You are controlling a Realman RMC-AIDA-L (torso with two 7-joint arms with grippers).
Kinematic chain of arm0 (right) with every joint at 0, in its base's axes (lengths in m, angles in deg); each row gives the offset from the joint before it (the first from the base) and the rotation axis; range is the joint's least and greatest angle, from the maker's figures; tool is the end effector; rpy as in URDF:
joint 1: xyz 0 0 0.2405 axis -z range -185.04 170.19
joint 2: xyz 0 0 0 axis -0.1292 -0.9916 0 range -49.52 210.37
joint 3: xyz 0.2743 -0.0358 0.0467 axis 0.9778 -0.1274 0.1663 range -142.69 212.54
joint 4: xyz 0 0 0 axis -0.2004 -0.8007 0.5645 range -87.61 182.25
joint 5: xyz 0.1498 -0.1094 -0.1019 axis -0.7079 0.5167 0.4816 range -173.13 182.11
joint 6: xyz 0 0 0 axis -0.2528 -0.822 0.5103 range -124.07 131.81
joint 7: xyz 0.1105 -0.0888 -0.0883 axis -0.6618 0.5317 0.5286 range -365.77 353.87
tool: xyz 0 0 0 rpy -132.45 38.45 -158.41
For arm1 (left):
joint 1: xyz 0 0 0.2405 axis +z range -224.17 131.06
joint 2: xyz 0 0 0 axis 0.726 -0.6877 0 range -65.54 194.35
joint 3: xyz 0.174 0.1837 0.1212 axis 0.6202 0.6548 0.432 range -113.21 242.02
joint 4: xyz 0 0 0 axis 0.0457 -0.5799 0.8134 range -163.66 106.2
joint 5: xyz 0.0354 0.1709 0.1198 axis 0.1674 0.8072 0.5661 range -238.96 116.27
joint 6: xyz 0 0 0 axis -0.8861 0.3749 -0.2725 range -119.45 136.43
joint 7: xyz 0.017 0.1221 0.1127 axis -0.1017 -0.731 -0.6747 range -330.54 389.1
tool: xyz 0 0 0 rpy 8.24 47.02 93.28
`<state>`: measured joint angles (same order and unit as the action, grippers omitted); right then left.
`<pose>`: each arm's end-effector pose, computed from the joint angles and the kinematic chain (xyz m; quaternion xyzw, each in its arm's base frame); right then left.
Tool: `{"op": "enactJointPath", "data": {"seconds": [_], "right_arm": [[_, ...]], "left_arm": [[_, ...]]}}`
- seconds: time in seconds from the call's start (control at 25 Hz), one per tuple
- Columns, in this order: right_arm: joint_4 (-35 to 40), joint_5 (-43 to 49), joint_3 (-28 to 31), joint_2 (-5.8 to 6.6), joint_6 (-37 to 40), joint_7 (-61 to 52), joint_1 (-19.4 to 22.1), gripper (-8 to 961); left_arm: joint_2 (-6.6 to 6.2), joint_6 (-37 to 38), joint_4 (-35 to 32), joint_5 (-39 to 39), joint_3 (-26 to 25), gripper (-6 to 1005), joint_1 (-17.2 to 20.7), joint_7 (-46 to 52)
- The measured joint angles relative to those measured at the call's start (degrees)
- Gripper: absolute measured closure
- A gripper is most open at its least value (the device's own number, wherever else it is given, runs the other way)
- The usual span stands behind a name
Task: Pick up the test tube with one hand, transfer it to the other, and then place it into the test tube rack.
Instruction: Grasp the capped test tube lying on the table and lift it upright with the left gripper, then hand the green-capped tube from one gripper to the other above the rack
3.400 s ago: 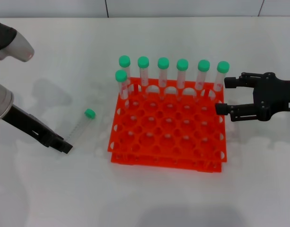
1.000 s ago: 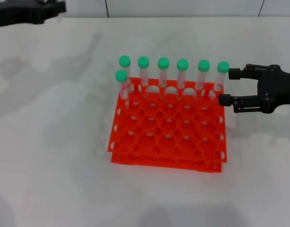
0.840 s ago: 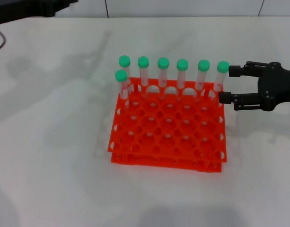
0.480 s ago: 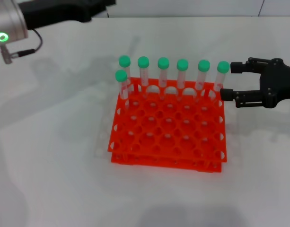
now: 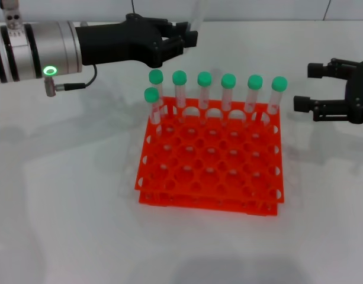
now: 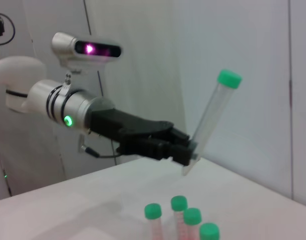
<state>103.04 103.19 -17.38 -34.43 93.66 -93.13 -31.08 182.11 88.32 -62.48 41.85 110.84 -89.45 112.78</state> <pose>0.2459 0.3571 0.0345 -0.9398 0.1452 0.2562 0.1732 -0.1844 0.4236 -0.0329 -0.9314 -0.1737 -0.2876 0.1403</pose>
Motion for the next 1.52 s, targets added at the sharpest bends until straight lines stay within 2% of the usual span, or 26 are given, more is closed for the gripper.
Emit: {"op": "enactJointPath", "data": {"seconds": [0.36,0.68,1.2,1.52], "right_arm": [[0.52,0.01,4.49,0.81,2.17,0.56,0.55,140],[2.43,0.01,5.38,1.19,2.1,0.64,1.31,144],[2.99,-1.32,6.25,1.0,3.49,0.7,1.5,149],[3.38,-2.22,5.82,-0.28,3.6,0.51,-0.06,152]], "left_arm": [[0.52,4.45,0.53,-0.9,0.09,803,0.56,-4.69],[0.52,5.52,3.03,-0.34,0.7,802,1.27,-6.99],[0.93,5.72,4.36,-0.19,3.89,803,0.88,-8.72],[1.03,5.75,4.39,-0.18,3.93,802,0.87,-8.8]]}}
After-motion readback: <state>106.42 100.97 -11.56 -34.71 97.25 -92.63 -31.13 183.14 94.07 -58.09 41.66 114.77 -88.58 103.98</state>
